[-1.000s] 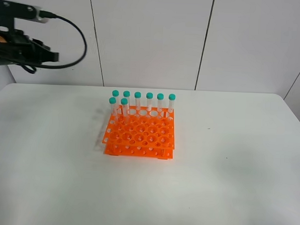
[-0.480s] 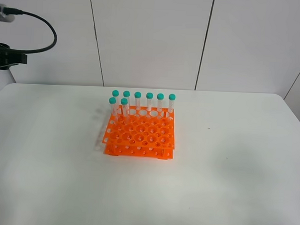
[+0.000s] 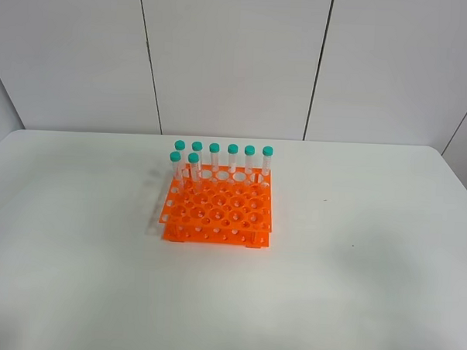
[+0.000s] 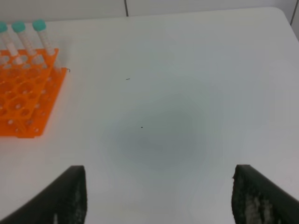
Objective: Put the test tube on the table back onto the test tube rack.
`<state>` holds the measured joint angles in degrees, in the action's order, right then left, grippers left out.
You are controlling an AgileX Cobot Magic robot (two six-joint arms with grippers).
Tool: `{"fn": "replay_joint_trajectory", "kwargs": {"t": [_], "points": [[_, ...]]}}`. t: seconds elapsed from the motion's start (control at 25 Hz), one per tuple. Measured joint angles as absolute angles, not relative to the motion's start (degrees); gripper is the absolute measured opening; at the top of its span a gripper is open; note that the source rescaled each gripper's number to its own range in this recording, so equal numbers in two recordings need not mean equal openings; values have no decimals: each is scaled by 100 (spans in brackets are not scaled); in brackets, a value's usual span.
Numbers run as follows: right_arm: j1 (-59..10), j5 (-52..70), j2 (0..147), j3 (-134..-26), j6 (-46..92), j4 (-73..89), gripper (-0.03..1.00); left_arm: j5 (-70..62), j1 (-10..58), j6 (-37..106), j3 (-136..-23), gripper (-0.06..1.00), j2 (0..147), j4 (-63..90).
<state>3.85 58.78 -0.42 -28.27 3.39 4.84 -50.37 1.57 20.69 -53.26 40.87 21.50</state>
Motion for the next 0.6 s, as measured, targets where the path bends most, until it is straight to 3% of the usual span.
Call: {"fn": "replay_joint_trajectory", "kwargs": {"t": [0.32,0.6], "points": [[385,5878,-42,-2827,339,484,73,-5528,157,563,-3811,17,997,716],[385,5878,-42,-2827,339,484,73,-6136,157,238,-3348,17,-17,684]]}}
